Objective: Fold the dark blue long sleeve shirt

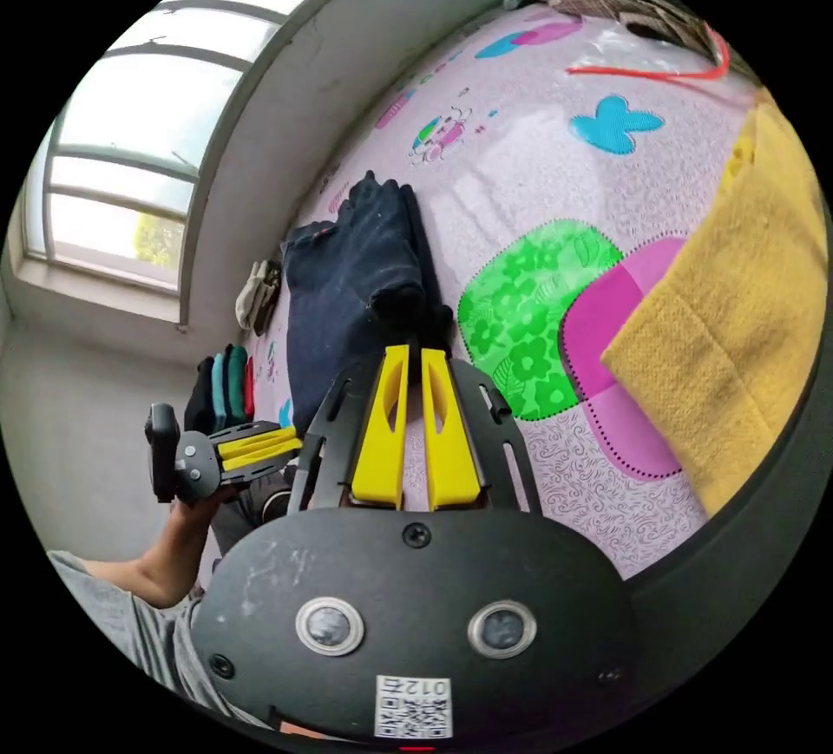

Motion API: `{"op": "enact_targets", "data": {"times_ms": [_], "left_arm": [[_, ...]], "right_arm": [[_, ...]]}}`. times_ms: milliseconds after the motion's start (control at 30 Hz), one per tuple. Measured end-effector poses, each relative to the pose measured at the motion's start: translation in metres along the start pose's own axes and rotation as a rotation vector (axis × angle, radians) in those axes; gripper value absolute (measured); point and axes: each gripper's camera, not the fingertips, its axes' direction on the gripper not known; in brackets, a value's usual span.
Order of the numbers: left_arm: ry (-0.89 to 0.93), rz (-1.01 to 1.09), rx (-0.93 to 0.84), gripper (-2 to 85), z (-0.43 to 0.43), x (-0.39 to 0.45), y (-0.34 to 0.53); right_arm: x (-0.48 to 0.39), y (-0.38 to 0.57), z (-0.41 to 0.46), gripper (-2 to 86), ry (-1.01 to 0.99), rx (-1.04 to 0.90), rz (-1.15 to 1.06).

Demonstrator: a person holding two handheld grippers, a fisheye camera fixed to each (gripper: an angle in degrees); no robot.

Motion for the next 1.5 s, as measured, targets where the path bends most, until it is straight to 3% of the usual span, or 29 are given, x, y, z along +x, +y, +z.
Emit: {"op": "enact_targets", "data": {"times_ms": [133,233,367,600,800,1100,1233,1333,1500], "left_arm": [[0.081,-0.028,0.046,0.3,-0.016,-0.013,0.012],[0.112,-0.063,0.063,0.2,-0.019,-0.023,0.025],[0.160,-0.104,0.092,0.1,-0.032,-0.046,0.053],[0.084,-0.150,0.303,0.2,-0.064,-0.090,0.068],[0.068,-0.058,0.242,0.2,-0.024,-0.081,0.037],[0.304,-0.178,0.167,0.5,-0.041,-0.134,0.084],[0.262,-0.057,0.345,0.7,-0.064,-0.119,0.109],[0.286,0.064,0.312,0.7,-0.060,-0.097,0.098],[0.296,0.083,0.314,0.6,-0.058,-0.077,0.080]], "right_arm": [[-0.054,-0.001,-0.022,-0.3,0.156,0.116,-0.223],[-0.052,-0.009,0.009,-0.2,0.270,-0.032,-0.221],[-0.029,-0.011,0.007,0.0,0.139,-0.027,-0.109],[-0.030,-0.014,0.006,0.2,0.121,-0.022,-0.109],[-0.032,-0.019,0.004,0.2,0.110,-0.025,-0.114],[-0.044,-0.032,0.004,0.3,0.142,-0.044,-0.123],[-0.046,-0.043,0.006,0.3,0.141,-0.062,-0.127],[-0.053,-0.060,0.008,0.2,0.184,-0.078,-0.155],[-0.069,-0.102,0.015,0.3,0.303,-0.109,-0.241]]}}
